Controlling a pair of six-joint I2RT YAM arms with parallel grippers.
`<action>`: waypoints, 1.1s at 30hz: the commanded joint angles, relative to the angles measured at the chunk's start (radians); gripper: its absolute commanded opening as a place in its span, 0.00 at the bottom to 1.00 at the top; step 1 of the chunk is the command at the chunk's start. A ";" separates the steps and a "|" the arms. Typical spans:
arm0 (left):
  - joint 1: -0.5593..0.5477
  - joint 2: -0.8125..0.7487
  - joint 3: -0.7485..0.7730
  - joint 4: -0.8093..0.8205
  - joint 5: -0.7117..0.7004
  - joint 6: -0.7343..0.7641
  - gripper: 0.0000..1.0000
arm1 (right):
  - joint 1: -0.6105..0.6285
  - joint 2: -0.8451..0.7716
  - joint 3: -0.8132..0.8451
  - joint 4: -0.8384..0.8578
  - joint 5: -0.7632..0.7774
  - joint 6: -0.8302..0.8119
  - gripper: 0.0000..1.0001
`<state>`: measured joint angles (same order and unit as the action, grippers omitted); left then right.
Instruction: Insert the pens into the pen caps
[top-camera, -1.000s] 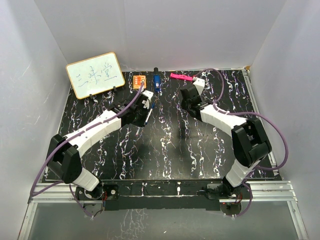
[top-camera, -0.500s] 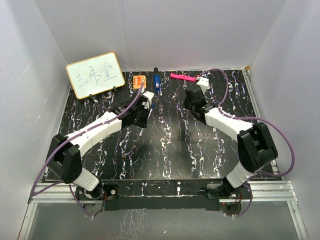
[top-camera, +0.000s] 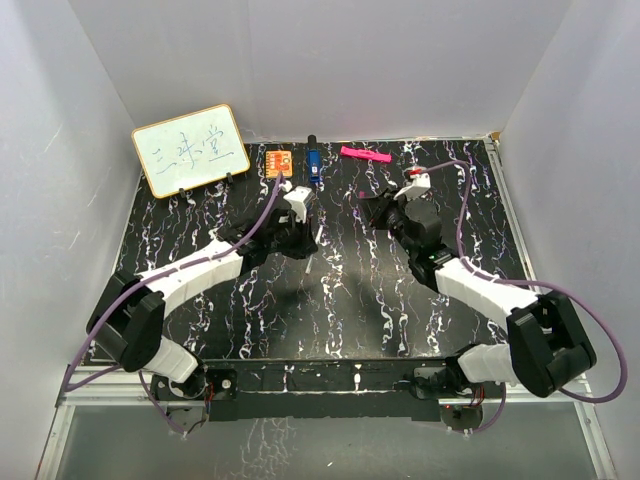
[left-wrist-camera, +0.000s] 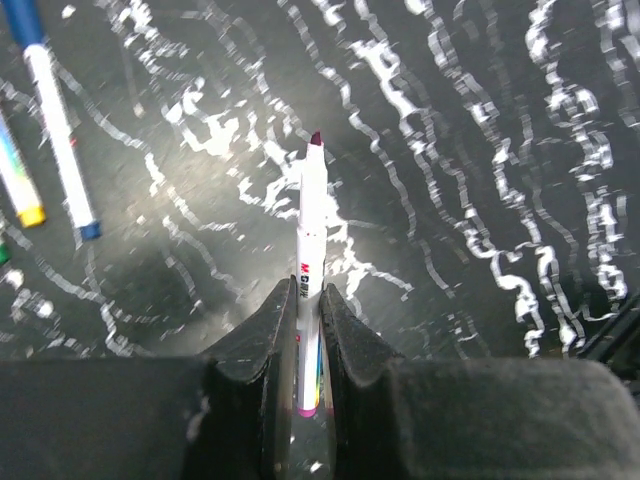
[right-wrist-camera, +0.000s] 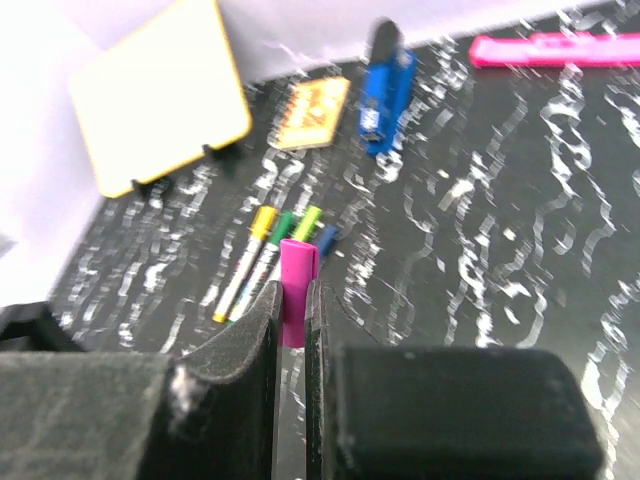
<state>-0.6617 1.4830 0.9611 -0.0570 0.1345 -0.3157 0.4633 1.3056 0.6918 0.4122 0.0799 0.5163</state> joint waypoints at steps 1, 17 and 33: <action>-0.003 -0.040 -0.039 0.303 0.140 -0.058 0.00 | -0.003 -0.044 -0.022 0.324 -0.144 -0.009 0.00; -0.052 -0.094 -0.234 0.880 0.227 -0.152 0.00 | -0.003 -0.106 -0.039 0.444 -0.260 -0.013 0.00; -0.053 -0.062 -0.238 1.018 0.275 -0.228 0.00 | -0.003 -0.139 -0.075 0.463 -0.297 -0.019 0.00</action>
<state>-0.7139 1.4189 0.7010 0.8982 0.3714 -0.5274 0.4633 1.2030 0.6224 0.7967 -0.1986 0.5091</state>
